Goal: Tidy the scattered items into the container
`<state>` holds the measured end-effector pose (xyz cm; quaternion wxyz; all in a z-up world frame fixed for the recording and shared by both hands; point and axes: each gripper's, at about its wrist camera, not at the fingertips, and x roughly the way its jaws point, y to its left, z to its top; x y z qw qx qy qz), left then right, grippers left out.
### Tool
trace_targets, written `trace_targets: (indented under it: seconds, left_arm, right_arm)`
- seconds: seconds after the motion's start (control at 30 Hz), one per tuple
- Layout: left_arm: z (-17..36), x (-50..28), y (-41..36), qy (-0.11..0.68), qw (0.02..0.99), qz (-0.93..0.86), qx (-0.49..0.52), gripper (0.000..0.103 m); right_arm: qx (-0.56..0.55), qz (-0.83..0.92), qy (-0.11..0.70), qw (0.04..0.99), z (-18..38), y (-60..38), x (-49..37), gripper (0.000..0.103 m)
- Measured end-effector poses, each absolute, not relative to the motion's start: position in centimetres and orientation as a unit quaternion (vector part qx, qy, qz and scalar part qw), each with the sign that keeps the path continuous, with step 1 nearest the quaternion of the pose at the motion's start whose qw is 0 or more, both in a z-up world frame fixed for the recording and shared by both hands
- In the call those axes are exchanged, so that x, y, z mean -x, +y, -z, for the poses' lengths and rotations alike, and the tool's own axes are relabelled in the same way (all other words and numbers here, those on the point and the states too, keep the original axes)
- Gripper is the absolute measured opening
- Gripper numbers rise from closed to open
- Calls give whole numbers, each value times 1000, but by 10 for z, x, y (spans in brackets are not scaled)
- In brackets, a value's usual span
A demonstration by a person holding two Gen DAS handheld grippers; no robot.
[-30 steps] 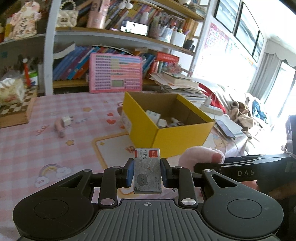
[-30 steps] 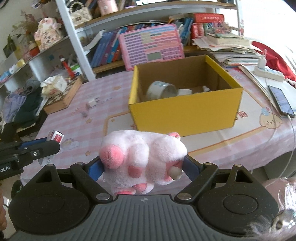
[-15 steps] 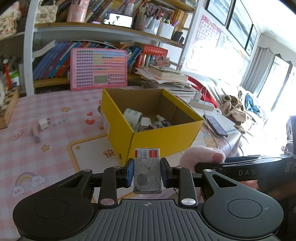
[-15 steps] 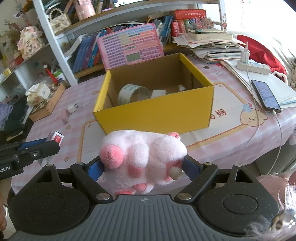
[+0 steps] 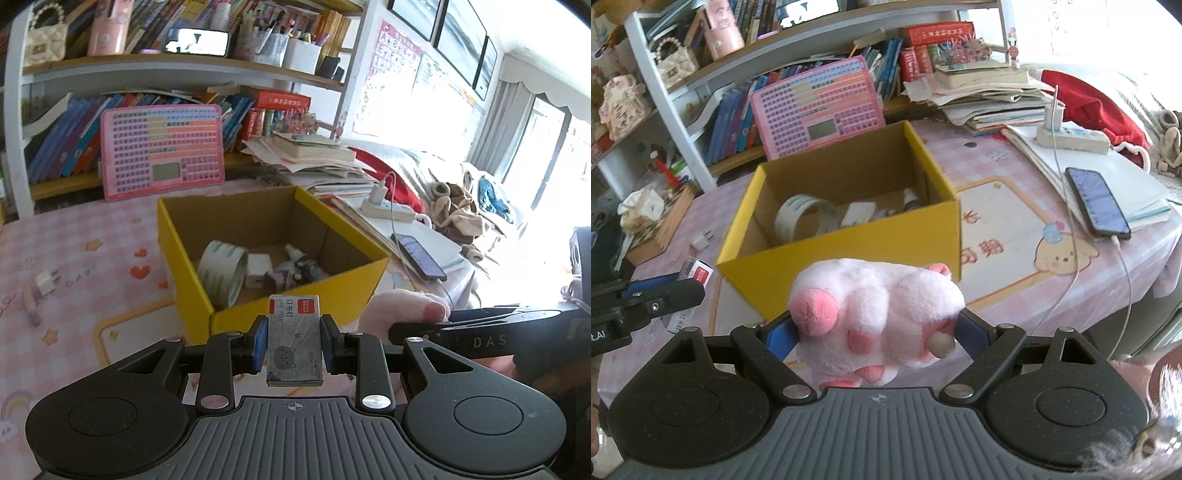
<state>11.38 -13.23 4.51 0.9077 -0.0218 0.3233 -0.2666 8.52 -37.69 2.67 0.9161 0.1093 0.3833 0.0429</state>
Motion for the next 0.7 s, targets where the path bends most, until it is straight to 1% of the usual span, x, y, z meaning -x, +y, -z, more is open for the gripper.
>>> trace_targets:
  seconds: [0.4,0.57,0.7]
  left_arm:
    - [-54,-153,-149,297,924,238,23,28]
    - [-53,-170,-153,293,931,217,24,28]
    - [-53,-178,-160,281,941,189,-11,28]
  right_arm:
    - [-91,-76,308,944,-60,-401,-138,87]
    - [-79,-104,299,945,-65,-399,-170,87]
    - [-67,-120,303,943,-63,-395,-194,87]
